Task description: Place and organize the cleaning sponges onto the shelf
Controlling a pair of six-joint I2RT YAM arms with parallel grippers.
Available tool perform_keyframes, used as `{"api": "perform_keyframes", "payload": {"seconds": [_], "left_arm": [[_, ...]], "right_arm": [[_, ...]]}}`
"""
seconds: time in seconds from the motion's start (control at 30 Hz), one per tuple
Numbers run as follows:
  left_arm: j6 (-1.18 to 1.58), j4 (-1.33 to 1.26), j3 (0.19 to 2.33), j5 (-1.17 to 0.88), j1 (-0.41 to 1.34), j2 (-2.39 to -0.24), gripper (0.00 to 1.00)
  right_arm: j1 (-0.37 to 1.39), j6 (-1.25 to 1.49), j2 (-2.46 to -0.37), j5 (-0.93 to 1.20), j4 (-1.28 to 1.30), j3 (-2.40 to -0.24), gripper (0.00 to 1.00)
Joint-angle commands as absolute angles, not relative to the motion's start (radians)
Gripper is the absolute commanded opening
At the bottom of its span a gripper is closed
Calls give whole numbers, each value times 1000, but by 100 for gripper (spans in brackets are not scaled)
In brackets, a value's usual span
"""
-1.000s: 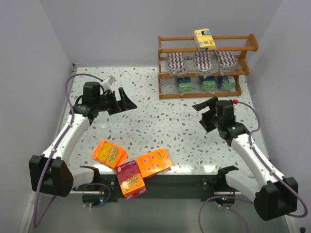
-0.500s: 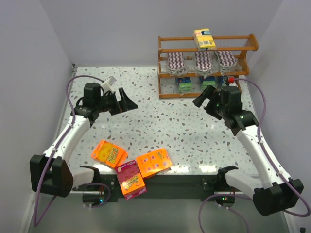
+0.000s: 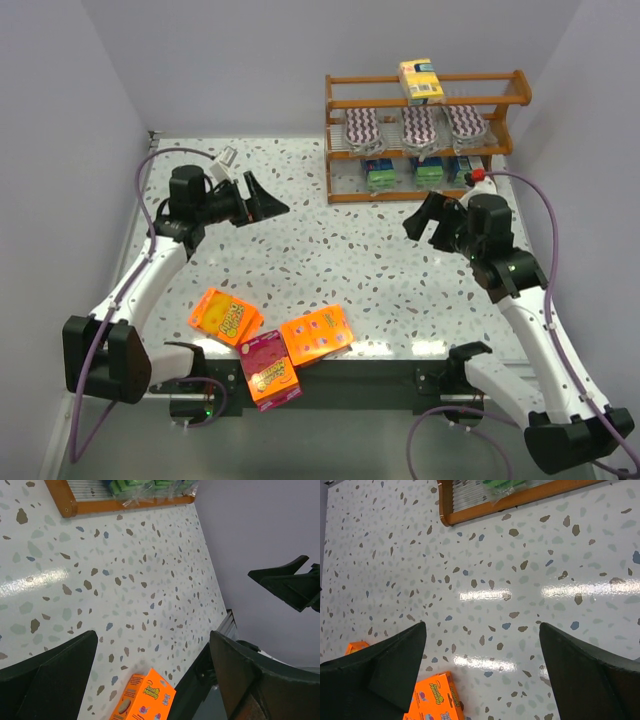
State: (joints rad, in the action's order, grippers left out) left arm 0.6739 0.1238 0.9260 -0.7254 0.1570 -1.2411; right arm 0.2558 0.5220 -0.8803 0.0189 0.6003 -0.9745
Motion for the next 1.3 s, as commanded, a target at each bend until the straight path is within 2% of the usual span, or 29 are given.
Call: {"api": "perform_keyframes", "payload": {"seconds": [0.0,1.27], "left_arm": [[673,61,983,-759,149,-1235,100],[709,-87,1048,-776,147,-1118,100]], "right_arm": [[253,480,-850,21,617,-969,98],[253,462,-750,-138,701,-959,98]]}}
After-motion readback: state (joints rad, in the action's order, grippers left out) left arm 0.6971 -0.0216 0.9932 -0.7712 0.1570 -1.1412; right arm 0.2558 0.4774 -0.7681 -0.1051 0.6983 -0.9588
